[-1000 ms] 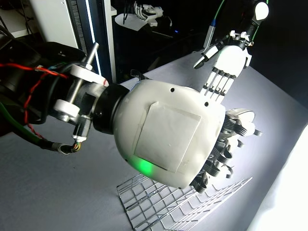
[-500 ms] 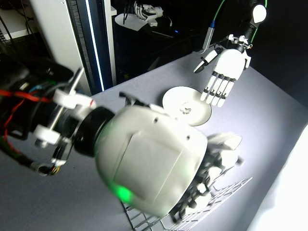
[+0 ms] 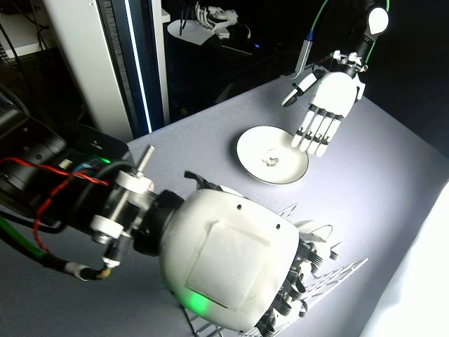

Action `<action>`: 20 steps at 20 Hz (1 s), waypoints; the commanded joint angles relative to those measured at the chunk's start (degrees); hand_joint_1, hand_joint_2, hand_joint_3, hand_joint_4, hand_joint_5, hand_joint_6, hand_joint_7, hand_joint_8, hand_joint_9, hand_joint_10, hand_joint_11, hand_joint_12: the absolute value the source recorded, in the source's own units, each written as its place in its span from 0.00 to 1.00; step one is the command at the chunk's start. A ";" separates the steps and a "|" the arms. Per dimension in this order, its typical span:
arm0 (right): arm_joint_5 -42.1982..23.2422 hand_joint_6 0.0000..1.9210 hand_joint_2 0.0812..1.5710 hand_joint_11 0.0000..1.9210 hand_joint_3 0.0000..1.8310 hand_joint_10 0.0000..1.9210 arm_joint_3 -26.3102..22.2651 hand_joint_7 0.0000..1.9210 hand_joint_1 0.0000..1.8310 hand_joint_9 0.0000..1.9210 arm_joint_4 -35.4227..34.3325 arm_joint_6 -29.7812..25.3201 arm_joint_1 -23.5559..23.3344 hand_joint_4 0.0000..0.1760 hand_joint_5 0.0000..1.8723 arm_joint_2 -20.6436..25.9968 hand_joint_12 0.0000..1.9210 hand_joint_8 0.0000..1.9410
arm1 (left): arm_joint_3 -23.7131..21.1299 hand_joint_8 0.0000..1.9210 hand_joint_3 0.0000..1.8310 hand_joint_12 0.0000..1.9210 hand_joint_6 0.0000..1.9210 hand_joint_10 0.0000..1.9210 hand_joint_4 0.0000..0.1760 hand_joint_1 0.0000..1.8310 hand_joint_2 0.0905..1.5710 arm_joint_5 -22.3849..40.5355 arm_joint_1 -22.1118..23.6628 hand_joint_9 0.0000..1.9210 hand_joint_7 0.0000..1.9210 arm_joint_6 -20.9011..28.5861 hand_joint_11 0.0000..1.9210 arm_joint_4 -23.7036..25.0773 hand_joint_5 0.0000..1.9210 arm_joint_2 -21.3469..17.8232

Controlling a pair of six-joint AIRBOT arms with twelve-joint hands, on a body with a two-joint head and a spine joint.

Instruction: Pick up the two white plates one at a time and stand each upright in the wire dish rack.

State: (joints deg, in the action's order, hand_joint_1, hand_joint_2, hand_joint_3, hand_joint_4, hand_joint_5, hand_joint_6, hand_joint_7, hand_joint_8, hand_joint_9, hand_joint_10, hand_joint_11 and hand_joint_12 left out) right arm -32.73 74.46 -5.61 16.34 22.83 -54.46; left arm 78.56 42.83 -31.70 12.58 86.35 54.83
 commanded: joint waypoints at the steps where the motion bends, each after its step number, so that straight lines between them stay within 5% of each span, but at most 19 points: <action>1: -8.06 0.51 0.66 0.40 0.00 0.49 0.68 0.58 0.76 0.57 -0.12 -0.71 -0.38 0.00 0.48 0.23 0.57 0.38 | 0.17 0.01 0.00 0.00 0.01 0.00 0.00 0.00 0.75 1.83 -0.07 0.00 0.03 0.42 0.00 -2.84 0.04 -0.06; 14: -8.44 0.52 0.66 0.42 0.00 0.47 4.76 0.60 0.76 0.56 2.29 -0.42 5.12 0.00 0.50 -1.39 0.52 0.35 | -0.21 0.00 0.00 0.00 0.00 0.00 0.00 0.00 0.75 2.34 -2.77 0.01 0.04 0.89 0.01 -2.84 0.05 0.19; 17: -7.85 0.51 0.67 0.36 0.00 0.55 4.76 0.57 0.76 0.50 3.58 -0.40 5.33 0.00 0.53 -1.34 0.52 0.36 | -0.32 0.00 0.00 0.00 0.00 0.00 0.00 0.00 0.75 2.34 -3.34 0.00 0.03 0.89 0.00 -2.84 0.05 0.26; 18: -7.71 0.55 0.69 0.30 0.00 0.36 4.76 0.52 0.69 0.45 3.84 -0.38 5.43 0.00 0.52 -1.34 0.56 0.46 | -0.38 0.00 0.00 0.00 0.00 0.00 0.00 0.00 0.75 2.34 -3.56 0.00 0.03 0.89 0.00 -2.84 0.05 0.26; 19: -7.70 0.55 0.69 0.30 0.00 0.12 4.75 0.52 0.67 0.51 4.17 -0.35 5.57 0.04 0.52 -1.34 0.56 0.46 | -0.42 0.01 0.00 0.01 0.01 0.01 0.00 0.00 0.75 2.34 -3.93 0.02 0.05 0.89 0.01 -2.84 0.07 0.28; 20: -7.69 0.52 0.69 0.28 0.00 0.06 4.75 0.48 0.65 0.51 4.43 -0.30 5.61 0.00 0.52 -1.34 0.55 0.22 | -0.45 0.00 0.00 0.00 0.00 0.00 0.00 0.00 0.74 2.38 -4.14 0.01 0.04 0.89 0.00 -2.83 0.06 0.30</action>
State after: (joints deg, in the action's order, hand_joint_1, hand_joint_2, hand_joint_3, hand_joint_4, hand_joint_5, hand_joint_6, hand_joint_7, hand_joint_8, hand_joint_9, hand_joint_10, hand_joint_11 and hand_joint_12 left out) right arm -34.41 78.85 -0.95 15.90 28.53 -56.25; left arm 78.48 43.92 -35.59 13.21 84.88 54.89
